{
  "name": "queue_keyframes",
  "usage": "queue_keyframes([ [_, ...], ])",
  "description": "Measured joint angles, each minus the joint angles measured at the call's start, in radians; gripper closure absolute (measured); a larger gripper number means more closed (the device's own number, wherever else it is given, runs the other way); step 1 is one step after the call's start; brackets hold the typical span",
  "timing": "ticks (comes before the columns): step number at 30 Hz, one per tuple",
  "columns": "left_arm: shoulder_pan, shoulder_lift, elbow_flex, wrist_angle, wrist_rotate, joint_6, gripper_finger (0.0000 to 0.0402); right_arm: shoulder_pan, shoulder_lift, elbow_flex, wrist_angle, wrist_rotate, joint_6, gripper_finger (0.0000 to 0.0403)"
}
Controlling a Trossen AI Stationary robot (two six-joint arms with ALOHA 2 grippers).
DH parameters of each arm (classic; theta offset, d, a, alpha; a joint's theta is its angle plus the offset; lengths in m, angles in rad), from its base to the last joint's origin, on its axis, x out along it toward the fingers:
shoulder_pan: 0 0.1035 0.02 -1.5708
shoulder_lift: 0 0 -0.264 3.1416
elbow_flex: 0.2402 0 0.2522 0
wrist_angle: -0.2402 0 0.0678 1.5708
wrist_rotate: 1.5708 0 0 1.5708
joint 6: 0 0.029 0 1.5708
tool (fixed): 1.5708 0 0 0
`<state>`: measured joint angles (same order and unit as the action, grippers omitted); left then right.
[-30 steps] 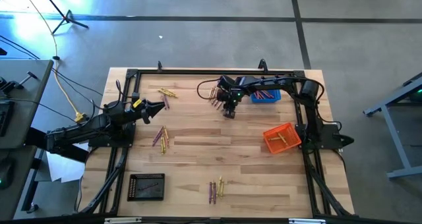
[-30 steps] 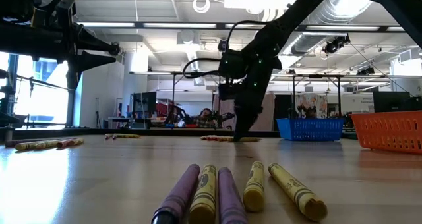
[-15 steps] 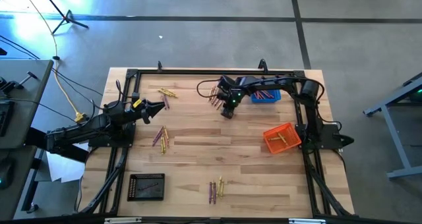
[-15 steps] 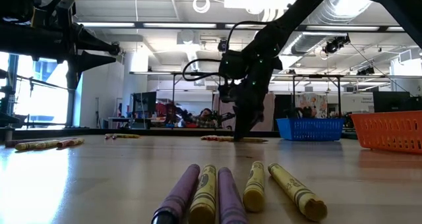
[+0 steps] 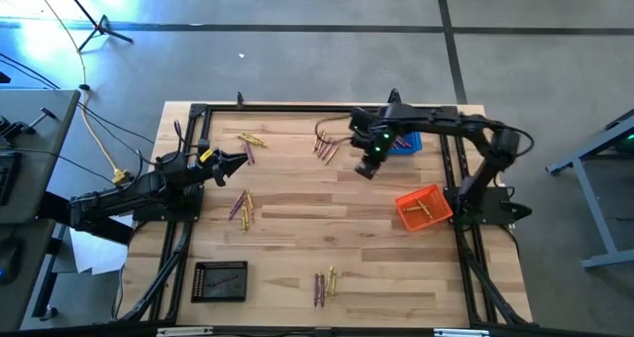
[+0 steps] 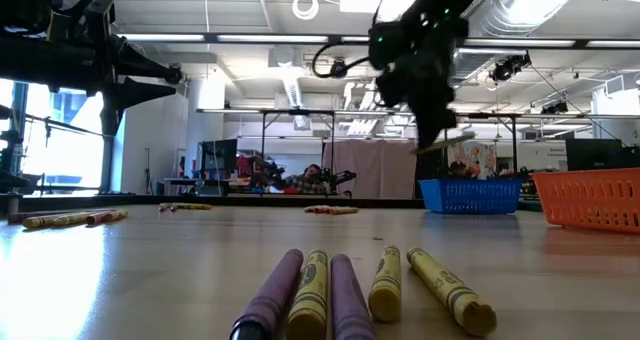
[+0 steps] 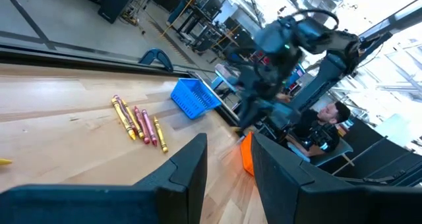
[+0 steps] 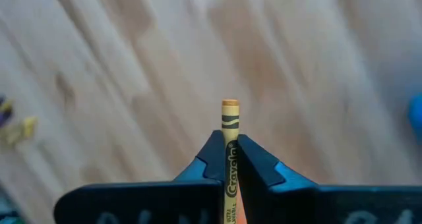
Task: Sort crayons
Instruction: Put the yellow crayon into the orange basket
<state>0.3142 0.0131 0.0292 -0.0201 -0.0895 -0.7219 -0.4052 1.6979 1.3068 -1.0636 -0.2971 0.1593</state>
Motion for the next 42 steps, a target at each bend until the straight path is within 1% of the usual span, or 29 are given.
queue_keyframes([
  [4, 0.0, 0.0, 0.0, 0.0, 0.0, 0.0, 0.0296, 0.062, -0.104, -0.032, -0.144, 0.021, 0.076, 0.0395],
  [7, 0.0, 0.0, 0.0, 0.0, 0.0, 0.0, 0.0296, 0.127, -0.172, -0.082, -0.204, 0.091, 0.137, 0.0395],
  [10, 0.0, 0.0, 0.0, 0.0, 0.0, 0.0, 0.0296, 0.193, -0.249, -0.161, -0.214, 0.113, 0.21, 0.0395],
  [16, 0.0, 0.0, 0.0, 0.0, 0.0, 0.0, 0.0296, 0.313, -0.381, -0.368, -0.215, 0.109, 0.342, 0.0394],
  [20, 0.0, 0.0, 0.0, 0.0, 0.0, 0.0, 0.0296, 0.359, -0.454, -0.464, -0.211, 0.107, 0.456, 0.0394],
  [24, 0.0, 0.0, 0.0, 0.0, 0.0, 0.0, 0.0296, 0.382, -0.5, -0.517, -0.188, 0.107, 0.543, 0.0391],
  [27, 0.0, 0.0, 0.0, 0.0, 0.0, 0.0, 0.0296, 0.383, -0.511, -0.539, -0.174, 0.121, 0.562, 0.0379],
  [30, 0.0, 0.0, 0.0, 0.0, 0.0, 0.0, 0.0296, 0.383, -0.51, -0.544, -0.165, 0.14, 0.582, 0.0358],
  [34, 0.0, 0.0, 0.0, 0.0, 0.0, 0.0, 0.0296, 0.383, -0.508, -0.533, -0.153, 0.127, 0.601, 0.0332],
  [39, 0.0, 0.0, 0.0, 0.0, 0.0, 0.0, 0.0296, 0.383, -0.508, -0.46, -0.151, 0.134, 0.548, 0.0327],
  [40, 0.0, 0.0, 0.0, 0.0, 0.0, 0.0, 0.0296, 0.383, -0.508, -0.438, -0.145, 0.144, 0.536, 0.0328],
  [42, 0.0, 0.0, 0.0, 0.0, 0.0, 0.0, 0.0296, 0.385, -0.508, -0.389, -0.111, 0.197, 0.509, 0.0332],
])
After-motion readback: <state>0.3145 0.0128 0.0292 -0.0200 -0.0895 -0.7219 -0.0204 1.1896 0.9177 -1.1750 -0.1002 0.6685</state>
